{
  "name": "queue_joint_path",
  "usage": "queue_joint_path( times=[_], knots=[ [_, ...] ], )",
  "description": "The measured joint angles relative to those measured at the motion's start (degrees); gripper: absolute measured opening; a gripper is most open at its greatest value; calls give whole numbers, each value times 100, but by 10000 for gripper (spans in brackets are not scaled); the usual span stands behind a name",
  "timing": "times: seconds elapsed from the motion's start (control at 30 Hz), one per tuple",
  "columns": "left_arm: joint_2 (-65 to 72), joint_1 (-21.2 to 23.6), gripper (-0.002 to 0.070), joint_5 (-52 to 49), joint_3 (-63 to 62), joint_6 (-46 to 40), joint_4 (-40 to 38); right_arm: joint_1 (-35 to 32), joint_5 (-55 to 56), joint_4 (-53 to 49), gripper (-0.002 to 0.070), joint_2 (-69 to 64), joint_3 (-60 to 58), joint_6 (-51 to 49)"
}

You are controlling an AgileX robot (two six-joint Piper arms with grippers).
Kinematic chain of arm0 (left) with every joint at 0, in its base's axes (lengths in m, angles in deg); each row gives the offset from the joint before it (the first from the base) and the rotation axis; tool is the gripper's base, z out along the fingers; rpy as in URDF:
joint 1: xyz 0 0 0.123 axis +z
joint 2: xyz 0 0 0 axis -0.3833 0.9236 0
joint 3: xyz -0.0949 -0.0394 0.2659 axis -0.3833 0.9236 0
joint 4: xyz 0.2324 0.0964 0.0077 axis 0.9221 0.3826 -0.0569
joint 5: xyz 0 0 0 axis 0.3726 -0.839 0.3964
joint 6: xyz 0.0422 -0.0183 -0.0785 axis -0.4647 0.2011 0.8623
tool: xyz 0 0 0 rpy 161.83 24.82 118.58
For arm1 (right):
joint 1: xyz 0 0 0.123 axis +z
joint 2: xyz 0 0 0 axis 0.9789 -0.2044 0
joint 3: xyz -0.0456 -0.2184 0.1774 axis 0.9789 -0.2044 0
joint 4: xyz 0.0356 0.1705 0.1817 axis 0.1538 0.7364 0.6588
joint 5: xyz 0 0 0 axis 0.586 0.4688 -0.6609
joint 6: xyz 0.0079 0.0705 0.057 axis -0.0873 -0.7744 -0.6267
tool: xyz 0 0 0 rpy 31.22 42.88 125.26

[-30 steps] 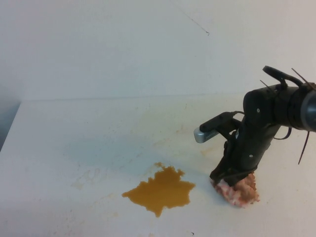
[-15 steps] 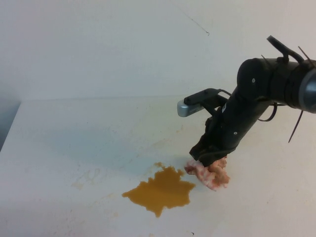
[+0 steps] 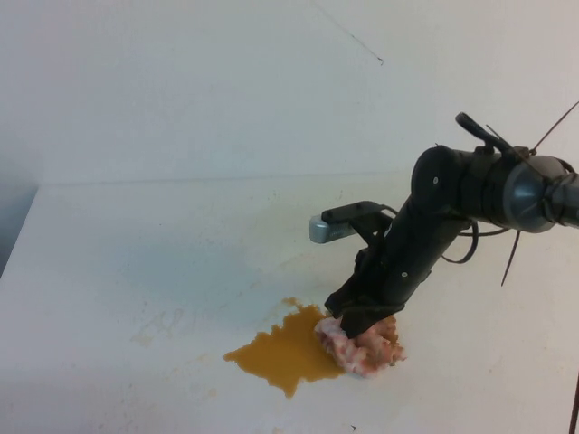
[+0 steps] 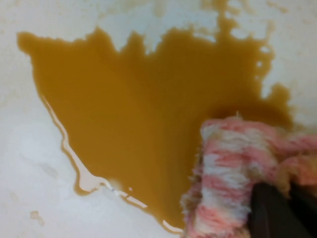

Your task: Wipe the table

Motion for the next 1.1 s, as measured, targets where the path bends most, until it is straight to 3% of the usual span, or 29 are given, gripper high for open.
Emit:
queue_joint_path(
  times=[0.23, 0.7, 1.1],
  knots=[
    [0, 0, 0, 0, 0, 0, 0, 152, 47, 649, 14, -242, 34, 365],
    [0, 0, 0, 0, 0, 0, 0, 520, 273, 786, 13, -262, 102, 508],
    [0, 0, 0, 0, 0, 0, 0, 533, -549, 918, 13, -351, 1648, 484]
  ],
)
